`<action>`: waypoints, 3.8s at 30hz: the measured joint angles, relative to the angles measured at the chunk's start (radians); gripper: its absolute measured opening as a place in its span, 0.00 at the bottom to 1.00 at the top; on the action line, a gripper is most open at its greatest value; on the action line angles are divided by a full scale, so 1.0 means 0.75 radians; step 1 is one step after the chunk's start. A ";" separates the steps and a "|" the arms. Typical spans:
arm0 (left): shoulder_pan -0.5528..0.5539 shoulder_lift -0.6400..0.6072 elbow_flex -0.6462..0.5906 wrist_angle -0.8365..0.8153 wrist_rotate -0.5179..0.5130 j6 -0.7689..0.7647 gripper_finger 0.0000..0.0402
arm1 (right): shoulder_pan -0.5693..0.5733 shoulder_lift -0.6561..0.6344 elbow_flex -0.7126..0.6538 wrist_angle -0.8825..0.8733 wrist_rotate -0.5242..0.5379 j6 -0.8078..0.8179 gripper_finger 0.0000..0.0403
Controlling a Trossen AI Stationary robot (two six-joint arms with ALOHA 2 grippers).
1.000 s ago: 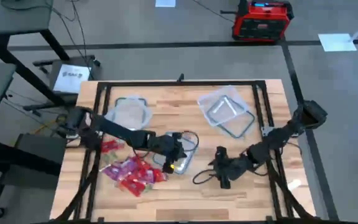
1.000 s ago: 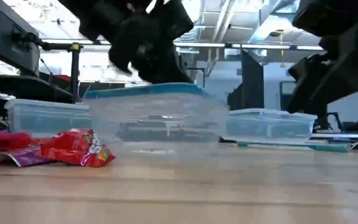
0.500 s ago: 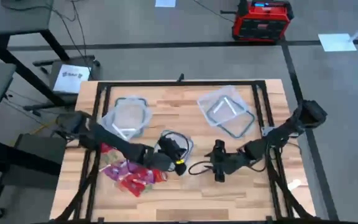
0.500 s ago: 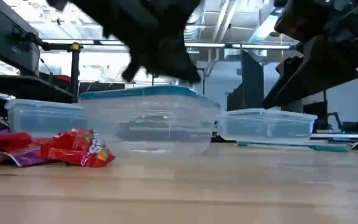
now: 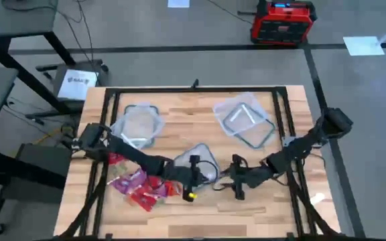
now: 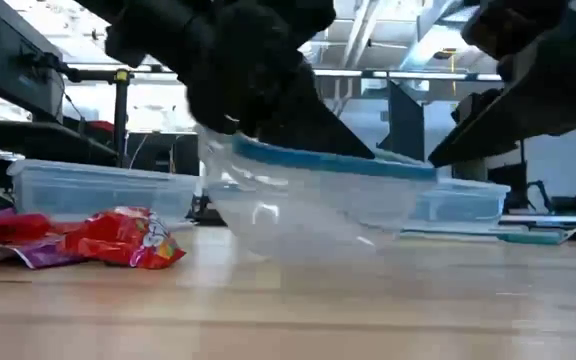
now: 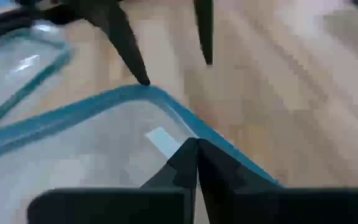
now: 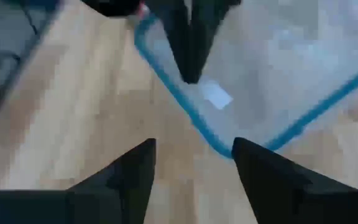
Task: Sort candy
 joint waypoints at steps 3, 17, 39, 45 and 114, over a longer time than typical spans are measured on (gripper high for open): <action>0.038 -0.071 -0.008 -0.044 0.003 -0.009 0.00 | -0.001 0.002 -0.064 0.034 0.023 0.047 0.51; 0.132 -0.289 -0.005 -0.057 -0.028 -0.173 0.00 | -0.028 0.018 -0.074 0.194 0.040 0.033 0.51; 0.225 -0.153 -0.261 0.414 0.188 -0.270 0.00 | -0.222 0.676 -0.085 1.162 -0.063 -0.023 0.51; 0.226 -0.153 -0.261 0.416 0.219 -0.269 0.00 | -0.386 0.809 -0.141 1.473 -0.269 -0.012 0.51; 0.131 -0.146 -0.349 0.406 0.065 -0.564 0.00 | -0.449 0.788 0.150 1.480 -1.394 0.325 0.46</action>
